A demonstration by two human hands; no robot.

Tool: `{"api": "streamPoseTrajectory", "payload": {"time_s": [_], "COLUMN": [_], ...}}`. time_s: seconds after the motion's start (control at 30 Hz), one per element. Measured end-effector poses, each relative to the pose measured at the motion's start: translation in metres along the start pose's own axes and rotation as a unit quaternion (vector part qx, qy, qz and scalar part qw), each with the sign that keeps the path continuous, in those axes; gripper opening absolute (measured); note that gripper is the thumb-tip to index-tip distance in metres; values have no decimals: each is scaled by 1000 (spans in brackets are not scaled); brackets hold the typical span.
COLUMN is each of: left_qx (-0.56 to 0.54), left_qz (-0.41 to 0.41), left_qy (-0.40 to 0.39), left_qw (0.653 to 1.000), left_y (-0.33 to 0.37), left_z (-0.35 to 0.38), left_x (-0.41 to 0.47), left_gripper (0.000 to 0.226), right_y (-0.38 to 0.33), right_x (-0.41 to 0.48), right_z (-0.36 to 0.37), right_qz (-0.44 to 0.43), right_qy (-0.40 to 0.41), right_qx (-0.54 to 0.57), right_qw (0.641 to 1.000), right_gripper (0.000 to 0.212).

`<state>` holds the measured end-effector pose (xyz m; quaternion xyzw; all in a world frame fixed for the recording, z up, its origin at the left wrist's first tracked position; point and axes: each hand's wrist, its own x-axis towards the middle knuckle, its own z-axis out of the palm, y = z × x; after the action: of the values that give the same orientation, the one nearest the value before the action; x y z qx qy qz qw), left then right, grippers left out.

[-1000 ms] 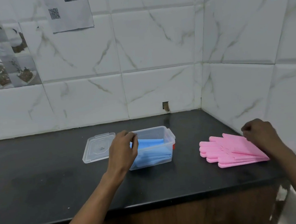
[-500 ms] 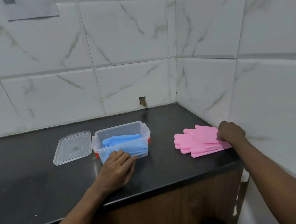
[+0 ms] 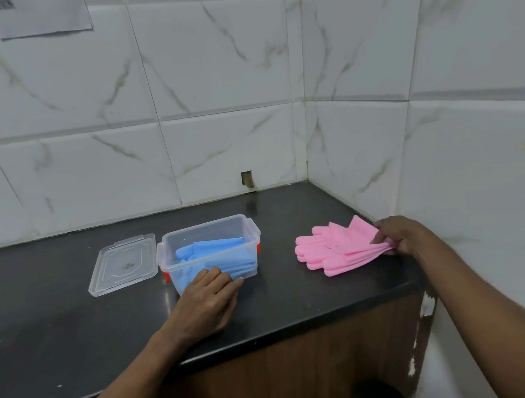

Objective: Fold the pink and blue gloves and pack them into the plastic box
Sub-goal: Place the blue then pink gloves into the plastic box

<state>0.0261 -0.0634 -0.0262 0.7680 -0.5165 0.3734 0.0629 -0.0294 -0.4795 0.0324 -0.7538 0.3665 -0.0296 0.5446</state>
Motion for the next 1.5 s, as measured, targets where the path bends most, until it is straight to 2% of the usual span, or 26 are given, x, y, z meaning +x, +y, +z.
{"api": "streamPoseTrajectory", "payload": {"time_s": [0.1, 0.2, 0.27, 0.37, 0.43, 0.5, 0.57, 0.7, 0.8, 0.93, 1.0, 1.1, 1.17, 1.23, 1.3, 1.37, 1.5], "left_qx": [4, -10, -38, -102, -153, -186, -192, -228, -254, -330, -405, -538, -618, -669, -692, -704, -718], "left_qz": [28, 40, 8, -102, -178, -230, -261, -297, -326, -394, -420, -443, -436, -414, -397, -384, -385], "left_qy": [2, 46, 80, 105, 60, -25, -121, -261, -267, -175, -125, -46, -9, 8, 15, 24, 37], "left_qw": [1000, 998, 996, 984, 970, 955, 938, 890, 871, 839, 802, 716, 655, 616, 602, 597, 578], "left_y": [3, 9, 11, 6, -1, -13, -26, -47, -56, -65, -72, -82, -87, -89, -88, -87, -89], "left_z": [0, -11, -23, -49, -70, -89, -104, -116, -109, -95, -92, -98, -101, -102, -104, -106, -107], "left_x": [8, 39, 70, 125, 161, 194, 220, 231, 217, 194, 181, 162, 151, 144, 141, 140, 136], "left_gripper": [27, 25, 28, 42, 57, 74, 80, 51, 46, 41, 39, 35, 35, 34, 32, 29, 26], "right_y": [-1, -22, -46, -86, -112, -135, -155, -179, -184, -178, -171, -141, -114, -94, -89, -94, -105], "right_x": [1, -9, -22, -47, -67, -89, -108, -135, -142, -139, -131, -106, -92, -85, -87, -94, -106], "right_z": [3, 12, 18, 29, 36, 44, 51, 66, 79, 99, 100, 94, 100, 116, 133, 146, 155], "right_qz": [-36, -144, -218, -316, -375, -415, -448, -503, -529, -552, -537, -424, -301, -222, -181, -136, -73], "right_qy": [11, 27, 22, 0, -29, -64, -82, -71, -67, -53, -29, 45, -39, -161, -243, -309, -417], "right_qx": [101, 139, 141, 72, -8, -77, -132, -157, -120, -86, -28, 181, 324, 365, 381, 419, 504], "right_qw": [994, 979, 966, 946, 927, 904, 880, 847, 837, 828, 842, 886, 896, 890, 874, 843, 753], "right_gripper": [47, 71, 77, 82, 86, 89, 91, 90, 91, 94, 91, 53, 62, 89, 106, 113, 100]}}
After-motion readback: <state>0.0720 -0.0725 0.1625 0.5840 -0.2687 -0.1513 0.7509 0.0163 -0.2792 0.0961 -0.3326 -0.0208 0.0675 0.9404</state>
